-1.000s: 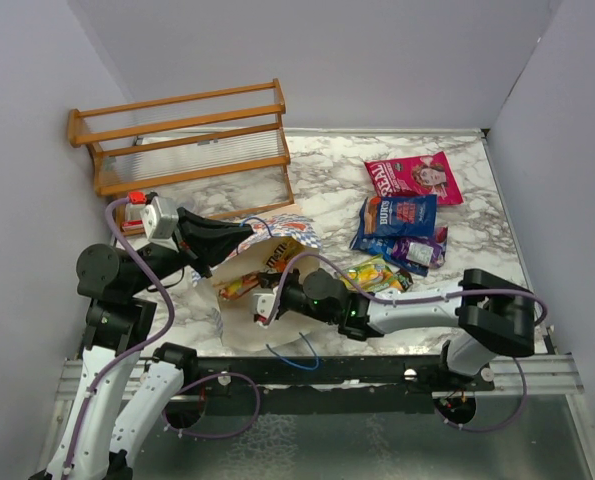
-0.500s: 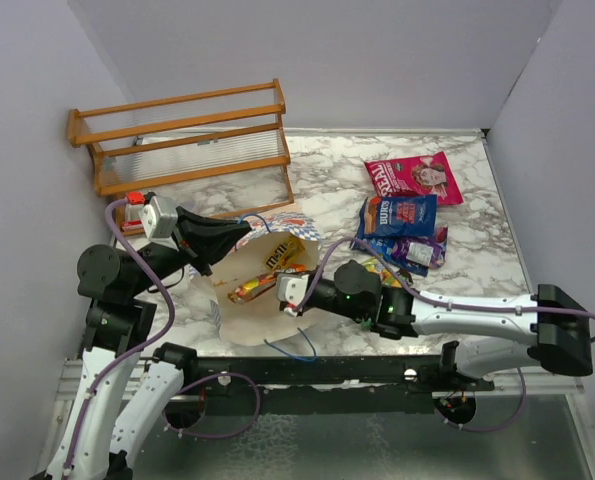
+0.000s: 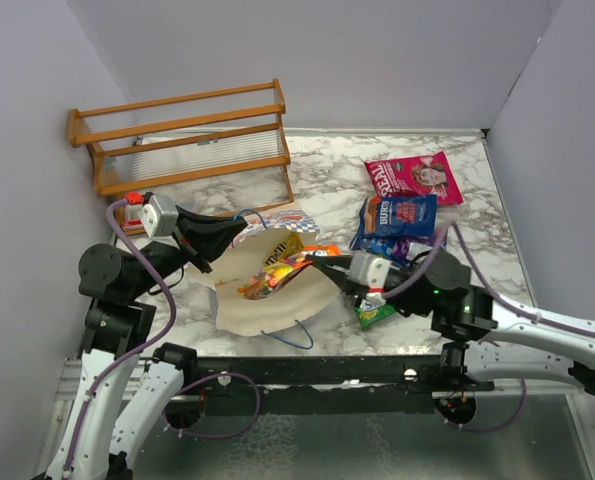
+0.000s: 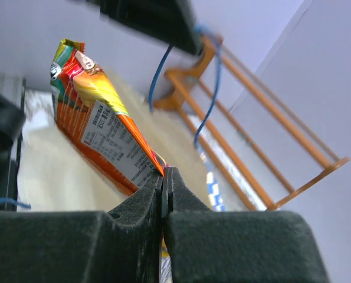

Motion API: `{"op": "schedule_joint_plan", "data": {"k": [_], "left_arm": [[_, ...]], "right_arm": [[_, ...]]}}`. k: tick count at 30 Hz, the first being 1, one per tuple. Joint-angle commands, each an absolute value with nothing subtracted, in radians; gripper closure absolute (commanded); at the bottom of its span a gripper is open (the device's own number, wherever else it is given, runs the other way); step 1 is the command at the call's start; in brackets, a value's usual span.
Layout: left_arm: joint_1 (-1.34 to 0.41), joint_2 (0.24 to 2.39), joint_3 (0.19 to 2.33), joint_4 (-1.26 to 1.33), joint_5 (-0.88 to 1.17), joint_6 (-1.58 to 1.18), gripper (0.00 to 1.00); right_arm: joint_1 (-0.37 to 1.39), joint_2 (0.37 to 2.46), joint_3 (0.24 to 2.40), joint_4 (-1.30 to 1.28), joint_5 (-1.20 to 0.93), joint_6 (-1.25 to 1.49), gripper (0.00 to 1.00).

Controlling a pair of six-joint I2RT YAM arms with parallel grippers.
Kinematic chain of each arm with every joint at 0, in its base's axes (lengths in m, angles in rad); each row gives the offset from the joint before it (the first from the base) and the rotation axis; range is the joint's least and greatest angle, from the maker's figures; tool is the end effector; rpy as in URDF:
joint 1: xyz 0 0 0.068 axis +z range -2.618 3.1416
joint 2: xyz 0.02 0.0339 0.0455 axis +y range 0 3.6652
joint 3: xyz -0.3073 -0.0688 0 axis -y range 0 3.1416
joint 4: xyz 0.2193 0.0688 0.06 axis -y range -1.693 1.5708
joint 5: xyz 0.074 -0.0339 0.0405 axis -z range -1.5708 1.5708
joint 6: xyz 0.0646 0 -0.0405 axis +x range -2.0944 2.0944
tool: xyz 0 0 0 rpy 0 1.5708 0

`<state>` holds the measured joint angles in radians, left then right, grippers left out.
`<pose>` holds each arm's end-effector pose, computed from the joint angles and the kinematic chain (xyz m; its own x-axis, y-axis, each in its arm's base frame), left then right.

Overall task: Take the snacks out of the paper bag
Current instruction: Take out the snack from the paper bag, then place the snack at the center of the board.

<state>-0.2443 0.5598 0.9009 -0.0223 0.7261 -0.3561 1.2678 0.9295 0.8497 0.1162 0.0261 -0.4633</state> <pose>0.0501 -0.0567 0.4449 0.0087 -0.2708 -0.9626 0.8489 0.5107 -0.1360 0.0607 0.1885 0.4071 0.4326 -0.1134 -0.8944 -0.8417 0.3046 -0.4458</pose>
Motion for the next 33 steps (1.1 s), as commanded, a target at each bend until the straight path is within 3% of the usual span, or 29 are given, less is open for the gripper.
{"op": "schedule_joint_plan", "data": {"k": [1, 11, 18, 23, 25, 30, 33], "left_arm": [[-0.249, 0.543, 0.905, -0.029, 0.655, -0.333, 1.0], [-0.249, 0.54, 0.946, -0.084, 0.599, -0.3, 1.0], [-0.248, 0.551, 0.959, -0.082, 0.596, -0.305, 1.0], [-0.249, 0.552, 0.971, -0.091, 0.598, -0.302, 1.0], [-0.248, 0.551, 0.972, -0.096, 0.598, -0.301, 1.0], [-0.249, 0.548, 0.968, -0.09, 0.603, -0.31, 1.0], [-0.249, 0.549, 0.973, -0.092, 0.604, -0.312, 1.0]], "right_arm": [[1.268, 0.829, 0.971, 0.063, 0.018, -0.417, 0.99], [1.268, 0.63, 1.032, -0.06, 0.229, -0.477, 0.99], [1.268, 0.725, 1.037, -0.064, 0.776, -0.432, 0.99], [1.263, 0.882, 0.947, 0.115, 1.164, -0.5, 0.99], [1.231, 0.909, 0.914, 0.153, 1.156, -0.446, 0.99], [0.961, 0.983, 0.93, -0.126, 0.91, -0.046, 0.99], [0.893, 1.047, 0.919, -0.224, 0.9, 0.075, 0.99]]}}
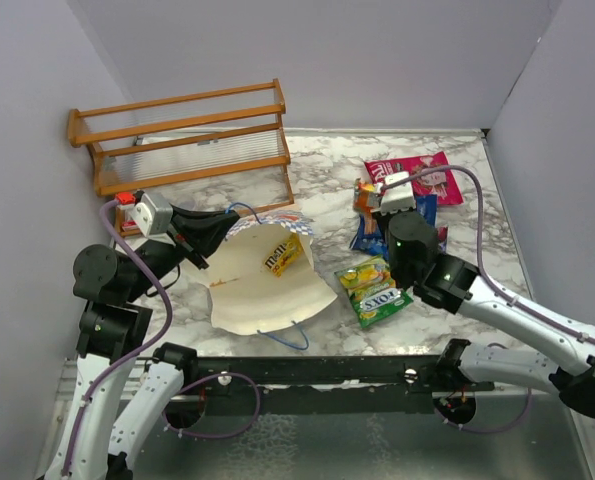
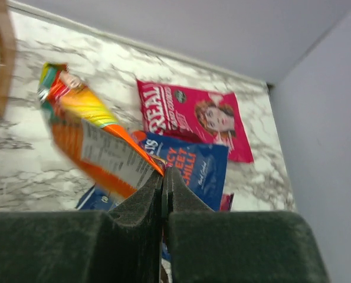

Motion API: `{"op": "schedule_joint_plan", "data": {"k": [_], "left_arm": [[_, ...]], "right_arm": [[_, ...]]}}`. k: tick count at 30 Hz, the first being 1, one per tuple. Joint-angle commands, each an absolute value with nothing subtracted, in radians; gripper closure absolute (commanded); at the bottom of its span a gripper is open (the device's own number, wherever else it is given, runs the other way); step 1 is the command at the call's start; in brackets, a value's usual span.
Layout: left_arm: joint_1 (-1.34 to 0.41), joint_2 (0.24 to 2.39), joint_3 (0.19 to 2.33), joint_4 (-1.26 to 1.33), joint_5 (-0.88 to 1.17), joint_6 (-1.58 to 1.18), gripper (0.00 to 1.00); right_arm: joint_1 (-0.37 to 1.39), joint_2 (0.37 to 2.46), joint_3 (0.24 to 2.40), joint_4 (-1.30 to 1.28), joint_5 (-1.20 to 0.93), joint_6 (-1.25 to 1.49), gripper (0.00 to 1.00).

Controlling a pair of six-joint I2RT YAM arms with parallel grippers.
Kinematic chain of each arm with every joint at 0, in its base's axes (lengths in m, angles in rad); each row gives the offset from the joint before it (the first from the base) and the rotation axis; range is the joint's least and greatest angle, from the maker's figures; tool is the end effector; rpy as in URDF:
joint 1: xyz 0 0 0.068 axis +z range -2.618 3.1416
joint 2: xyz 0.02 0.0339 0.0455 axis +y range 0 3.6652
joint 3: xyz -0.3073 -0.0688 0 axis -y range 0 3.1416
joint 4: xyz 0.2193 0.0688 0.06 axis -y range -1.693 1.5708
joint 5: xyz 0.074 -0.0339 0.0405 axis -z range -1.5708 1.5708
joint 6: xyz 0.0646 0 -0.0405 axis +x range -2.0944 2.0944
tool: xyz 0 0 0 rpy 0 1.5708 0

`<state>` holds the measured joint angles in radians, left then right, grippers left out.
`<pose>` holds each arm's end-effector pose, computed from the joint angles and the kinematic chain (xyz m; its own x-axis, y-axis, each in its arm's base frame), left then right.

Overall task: Take the snacks out of the paper bag
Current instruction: Place the snack at the center of the board.

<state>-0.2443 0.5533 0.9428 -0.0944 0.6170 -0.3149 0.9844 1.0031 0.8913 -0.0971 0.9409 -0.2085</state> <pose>0.0490 -0.0507 0.4506 0.0409 -0.2705 -0.9618 0.7857 0.6034 -0.1363 0.1481 0.1285 0.3845 -0.1013 -0.3728 -0.9224 -0.0758 0.9273 -0.3664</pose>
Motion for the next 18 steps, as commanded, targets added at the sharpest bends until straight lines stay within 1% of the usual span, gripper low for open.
{"op": "schedule_joint_plan", "data": {"k": [1, 6, 9, 13, 18], "left_arm": [[-0.25, 0.548, 0.976, -0.092, 0.604, -0.31, 1.0], [-0.25, 0.548, 0.98, -0.088, 0.605, -0.31, 1.0], [-0.251, 0.551, 0.977, -0.08, 0.611, -0.316, 1.0], [-0.253, 0.552, 0.978, -0.076, 0.615, -0.319, 1.0], [-0.256, 0.549, 0.982, -0.08, 0.617, -0.322, 1.0]], "right_arm": [[0.885, 1.058, 0.918, -0.268, 0.912, 0.123, 0.99], [0.837, 1.053, 0.882, -0.522, 0.947, 0.399, 0.99], [0.822, 1.04, 0.864, -0.654, 0.926, 0.534, 0.99], [0.822, 1.019, 0.854, -0.772, 0.893, 0.677, 0.99], [0.822, 1.027, 0.888, -0.869, 0.872, 0.733, 0.99]]}}
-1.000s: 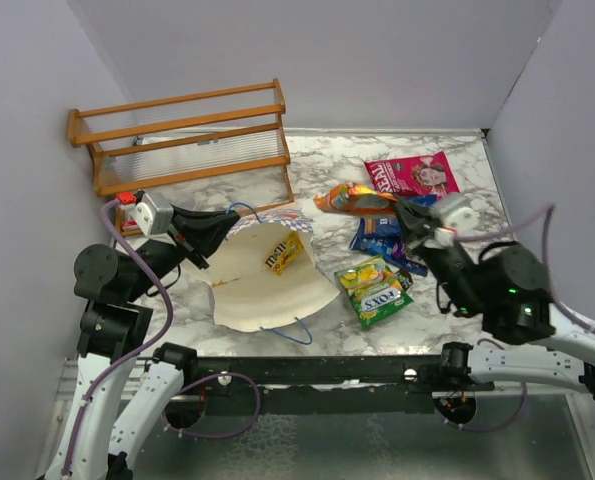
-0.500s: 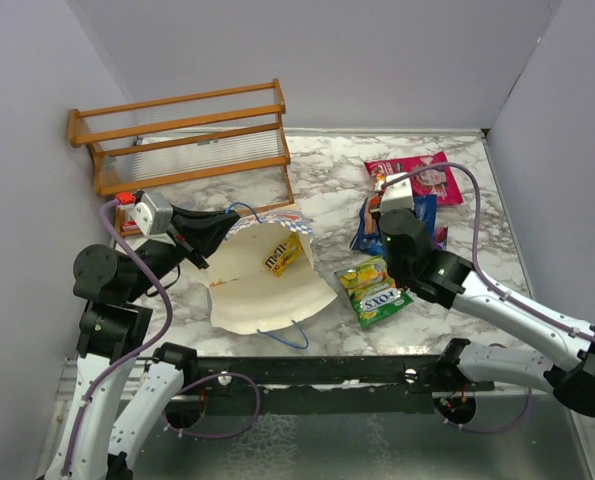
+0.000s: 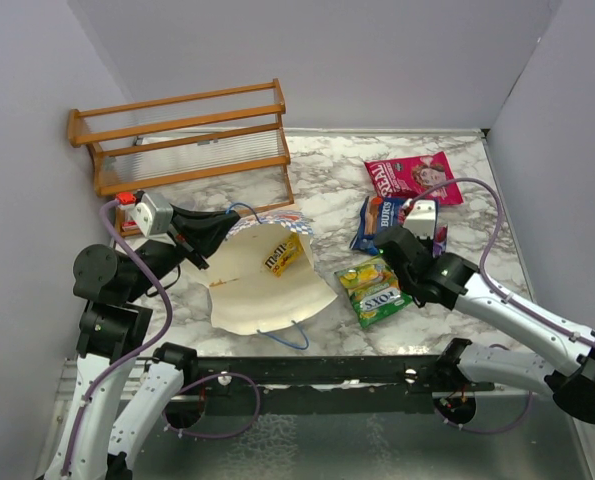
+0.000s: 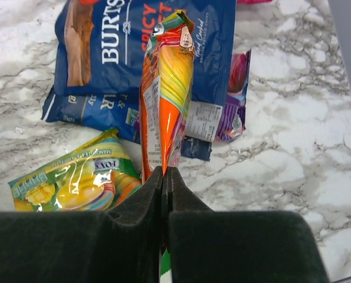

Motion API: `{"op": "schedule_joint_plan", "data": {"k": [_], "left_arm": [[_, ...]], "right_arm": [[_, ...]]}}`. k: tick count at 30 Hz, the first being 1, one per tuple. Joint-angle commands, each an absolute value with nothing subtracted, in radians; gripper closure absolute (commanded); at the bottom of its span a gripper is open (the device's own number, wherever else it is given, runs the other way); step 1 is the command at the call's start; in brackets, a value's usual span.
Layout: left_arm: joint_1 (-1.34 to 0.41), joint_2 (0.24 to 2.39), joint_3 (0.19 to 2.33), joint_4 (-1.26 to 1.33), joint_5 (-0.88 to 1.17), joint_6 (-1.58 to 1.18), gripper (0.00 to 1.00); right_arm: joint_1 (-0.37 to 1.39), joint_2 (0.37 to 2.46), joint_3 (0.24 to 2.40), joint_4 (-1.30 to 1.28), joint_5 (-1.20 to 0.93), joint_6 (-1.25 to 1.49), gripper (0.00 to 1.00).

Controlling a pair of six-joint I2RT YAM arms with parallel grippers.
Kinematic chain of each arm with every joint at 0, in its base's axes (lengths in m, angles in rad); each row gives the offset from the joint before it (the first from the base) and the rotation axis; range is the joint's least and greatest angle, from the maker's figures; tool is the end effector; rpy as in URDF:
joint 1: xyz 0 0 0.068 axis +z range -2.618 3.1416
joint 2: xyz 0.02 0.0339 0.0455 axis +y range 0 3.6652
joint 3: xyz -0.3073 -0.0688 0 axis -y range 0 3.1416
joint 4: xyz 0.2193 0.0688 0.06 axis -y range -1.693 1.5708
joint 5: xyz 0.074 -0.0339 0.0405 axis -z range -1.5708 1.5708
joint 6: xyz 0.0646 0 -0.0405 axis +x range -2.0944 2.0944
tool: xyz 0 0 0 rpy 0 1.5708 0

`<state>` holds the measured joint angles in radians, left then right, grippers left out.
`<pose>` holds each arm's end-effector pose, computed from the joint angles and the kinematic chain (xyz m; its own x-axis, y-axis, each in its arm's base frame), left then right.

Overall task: Take the snacks out of the paper bag
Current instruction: Place the snack at the center of the board.

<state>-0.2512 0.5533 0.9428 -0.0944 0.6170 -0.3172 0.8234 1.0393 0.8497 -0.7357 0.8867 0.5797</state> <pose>0.0487 -0.0511 0.4506 0.0372 -0.2722 -0.9615 0.7899 0.5973 -0.1385 0.1455 0.0833 0.3043 -0.5346 -0.0675 -0.8424 0.1748 0.9664 -0.1884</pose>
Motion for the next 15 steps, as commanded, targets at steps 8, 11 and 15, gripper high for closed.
{"op": "schedule_joint_plan", "data": {"k": [8, 11, 15], "left_arm": [[-0.258, 0.543, 0.992, -0.096, 0.614, -0.311, 1.0], [-0.261, 0.543, 0.99, -0.093, 0.612, -0.309, 1.0], [-0.261, 0.549, 0.983, -0.08, 0.616, -0.317, 1.0]], "right_arm": [[0.824, 1.059, 0.925, -0.988, 0.704, 0.823, 0.99], [0.825, 1.004, 0.948, -1.024, 0.714, 0.82, 0.99], [0.824, 0.906, 0.971, -1.037, 0.734, 0.807, 0.99]]}}
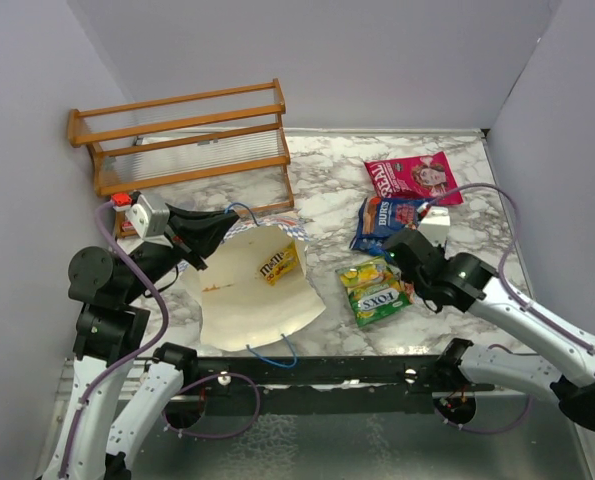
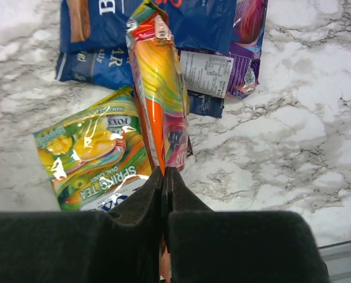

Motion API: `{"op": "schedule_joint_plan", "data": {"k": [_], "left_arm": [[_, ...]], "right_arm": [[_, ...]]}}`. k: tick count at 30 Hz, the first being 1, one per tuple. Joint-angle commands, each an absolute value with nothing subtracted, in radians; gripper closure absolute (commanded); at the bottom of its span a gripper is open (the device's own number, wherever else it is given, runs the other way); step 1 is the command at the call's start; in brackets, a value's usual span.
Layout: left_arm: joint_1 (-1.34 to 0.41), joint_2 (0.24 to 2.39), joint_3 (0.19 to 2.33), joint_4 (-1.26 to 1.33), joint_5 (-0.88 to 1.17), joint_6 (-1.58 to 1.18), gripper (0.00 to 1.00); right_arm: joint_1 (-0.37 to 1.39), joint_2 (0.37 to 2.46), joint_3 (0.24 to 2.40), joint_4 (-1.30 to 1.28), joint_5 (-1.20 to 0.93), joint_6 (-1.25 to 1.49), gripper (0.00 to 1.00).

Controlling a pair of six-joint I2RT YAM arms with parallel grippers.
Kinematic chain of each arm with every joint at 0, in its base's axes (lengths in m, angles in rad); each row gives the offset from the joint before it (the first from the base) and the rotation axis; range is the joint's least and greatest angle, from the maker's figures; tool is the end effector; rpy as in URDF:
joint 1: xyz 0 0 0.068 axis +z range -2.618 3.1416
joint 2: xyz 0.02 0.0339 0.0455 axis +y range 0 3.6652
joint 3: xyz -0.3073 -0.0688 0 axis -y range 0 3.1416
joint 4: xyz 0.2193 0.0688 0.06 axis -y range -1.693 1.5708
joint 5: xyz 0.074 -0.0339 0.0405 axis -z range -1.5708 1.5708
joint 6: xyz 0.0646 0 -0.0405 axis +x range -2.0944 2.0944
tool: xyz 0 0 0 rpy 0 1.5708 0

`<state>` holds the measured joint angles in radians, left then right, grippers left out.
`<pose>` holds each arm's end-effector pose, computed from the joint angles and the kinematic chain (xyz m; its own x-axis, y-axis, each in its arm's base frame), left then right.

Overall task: Take the snacks out of the paper bag
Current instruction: Place the snack at the center of the board.

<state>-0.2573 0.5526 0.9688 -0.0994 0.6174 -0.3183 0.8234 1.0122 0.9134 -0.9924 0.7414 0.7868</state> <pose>0.0438 -0.0502 0.4578 0.0547 -0.2783 -0.9589 0.7966 0.5912 -0.1261 0.1254 0.0711 0.3042 -0.6589 0.0573 -0.7501 0.1946 0.9761 -0.0963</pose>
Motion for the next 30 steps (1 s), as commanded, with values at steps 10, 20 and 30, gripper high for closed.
{"op": "schedule_joint_plan", "data": {"k": [10, 20, 30], "left_arm": [[-0.262, 0.543, 0.98, -0.074, 0.624, -0.32, 1.0], [-0.262, 0.53, 0.933, 0.053, 0.784, -0.398, 1.0], [-0.262, 0.492, 0.837, 0.142, 0.87, -0.454, 1.0]], "right_arm": [[0.825, 0.928, 0.994, -1.065, 0.596, 0.785, 0.99], [0.825, 1.005, 0.816, -0.713, 0.36, 0.649, 0.7], [0.825, 0.807, 0.88, -0.372, -0.396, 0.036, 0.39]]}}
